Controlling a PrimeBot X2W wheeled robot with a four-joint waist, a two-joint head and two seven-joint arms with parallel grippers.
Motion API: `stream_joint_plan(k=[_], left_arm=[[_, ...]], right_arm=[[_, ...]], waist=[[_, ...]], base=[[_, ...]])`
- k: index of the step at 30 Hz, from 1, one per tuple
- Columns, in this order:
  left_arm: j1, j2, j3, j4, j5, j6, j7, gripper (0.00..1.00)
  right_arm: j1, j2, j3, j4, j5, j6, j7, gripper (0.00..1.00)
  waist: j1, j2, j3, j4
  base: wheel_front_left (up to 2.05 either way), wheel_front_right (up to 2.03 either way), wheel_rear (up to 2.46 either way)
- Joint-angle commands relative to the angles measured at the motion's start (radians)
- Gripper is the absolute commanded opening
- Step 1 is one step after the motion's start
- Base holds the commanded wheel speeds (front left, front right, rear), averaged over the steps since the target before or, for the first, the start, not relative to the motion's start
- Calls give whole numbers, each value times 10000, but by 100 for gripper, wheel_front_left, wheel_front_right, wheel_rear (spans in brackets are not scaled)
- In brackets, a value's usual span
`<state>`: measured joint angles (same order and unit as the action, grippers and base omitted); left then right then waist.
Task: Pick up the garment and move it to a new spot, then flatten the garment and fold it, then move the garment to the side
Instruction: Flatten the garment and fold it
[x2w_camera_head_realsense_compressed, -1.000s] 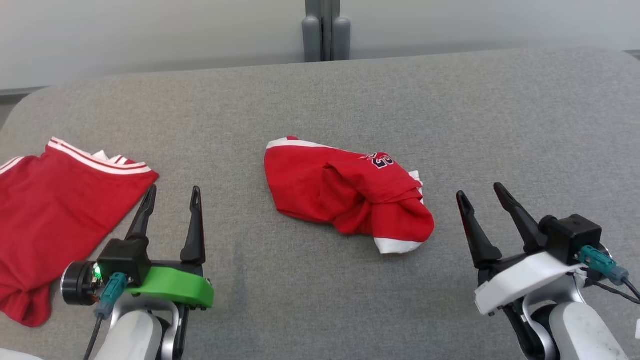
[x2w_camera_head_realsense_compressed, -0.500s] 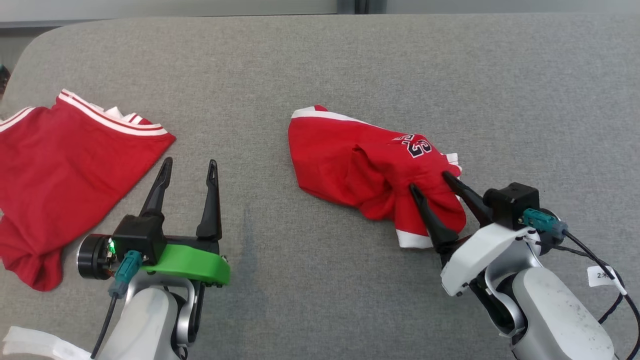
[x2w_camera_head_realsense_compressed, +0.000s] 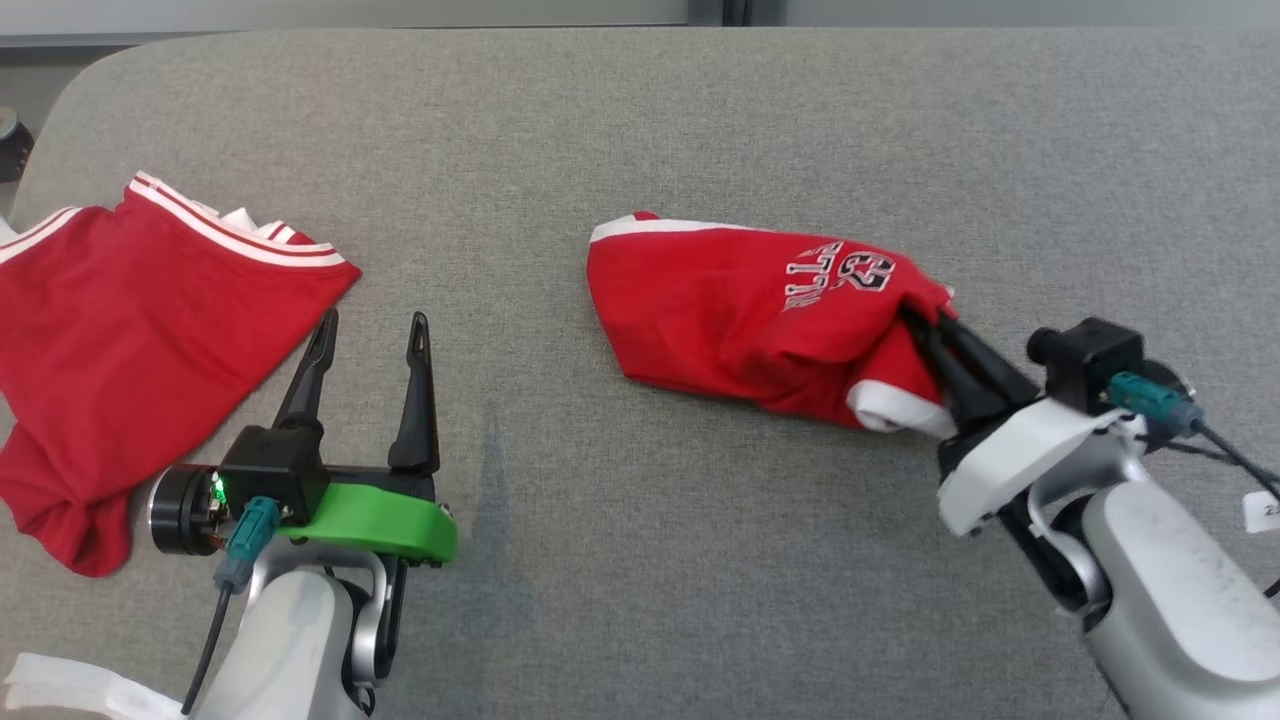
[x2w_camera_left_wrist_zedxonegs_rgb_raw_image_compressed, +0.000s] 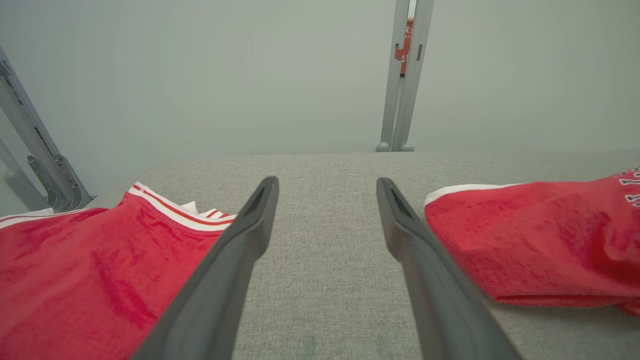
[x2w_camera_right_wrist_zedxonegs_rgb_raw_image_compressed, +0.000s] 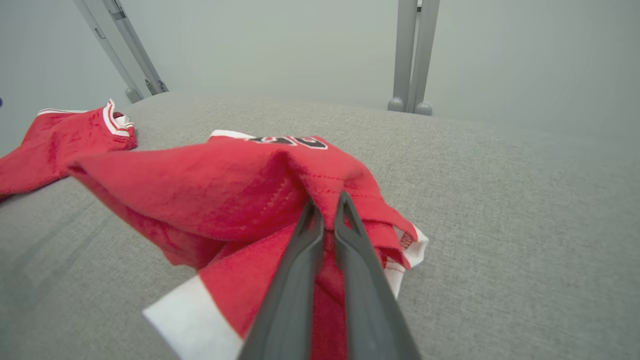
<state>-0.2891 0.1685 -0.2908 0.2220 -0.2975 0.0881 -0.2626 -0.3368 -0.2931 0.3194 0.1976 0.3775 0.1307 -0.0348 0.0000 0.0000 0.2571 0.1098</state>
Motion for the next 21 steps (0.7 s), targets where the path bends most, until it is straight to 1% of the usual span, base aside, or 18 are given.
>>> stream_joint_plan(k=[1, 3, 5, 8, 9, 11, 12, 15, 17, 19, 20, 21], left_arm=[[-58, -31, 72, -10, 72, -47, -31, 100], [-57, -53, 124, -8, 123, -83, -31, 100], [-42, -53, 185, -17, 158, -100, -31, 100], [-15, -103, 246, -24, 226, -126, -31, 100], [-7, -119, 273, -18, 241, -145, -31, 100], [-13, -140, 330, -23, 264, -173, -31, 100], [-19, -180, 360, -8, 283, -189, -31, 100], [-36, -232, 423, 19, 331, -239, -31, 100], [-66, -274, 455, 44, 359, -276, -31, 100], [-95, -307, 492, 66, 385, -284, -31, 100], [-101, -314, 510, 72, 393, -297, -31, 100], [-99, -323, 527, 80, 404, -294, -31, 100]], right_arm=[[-348, -264, -262, -84, -290, 1, -164, 0], [-626, -482, -552, -222, -739, 3, -347, 0], [-831, -703, -586, -410, -1239, 3, -472, 0], [-823, -1029, -134, -678, -1834, 3, -435, 0], [-649, -1139, 173, -757, -1990, 1, -330, 0], [-212, -1234, 760, -855, -2013, 1, -41, 0], [189, -1328, 1296, -953, -1888, 0, 192, 0], [977, -1321, 1923, -856, -1535, 0, 527, 0], [1378, -1232, 2010, -713, -1349, 1, 577, 0], [1641, -1039, 1880, -551, -1197, 1, 476, 0], [1738, -952, 1766, -473, -1132, 1, 418, 18], [1858, -768, 1563, -432, -1051, 0, 258, 49]], waist=[[0, 0, -9, -38], [0, 0, -12, -79], [0, 0, 5, -149], [0, 0, 31, -221], [0, 0, 47, -242], [0, 0, 98, -290], [0, 0, 144, -334], [0, 0, 197, -393], [0, 0, 220, -421], [0, 0, 232, -458], [0, 0, 233, -475], [0, 0, 227, -497]], base=[[0, 0, 0], [0, 0, 0], [0, 0, 0], [0, 0, 0], [0, 0, 0], [0, 0, 0], [0, 0, 0], [0, 0, 0], [0, 0, 0], [0, 0, 0], [0, 0, 0], [0, 0, 0]])
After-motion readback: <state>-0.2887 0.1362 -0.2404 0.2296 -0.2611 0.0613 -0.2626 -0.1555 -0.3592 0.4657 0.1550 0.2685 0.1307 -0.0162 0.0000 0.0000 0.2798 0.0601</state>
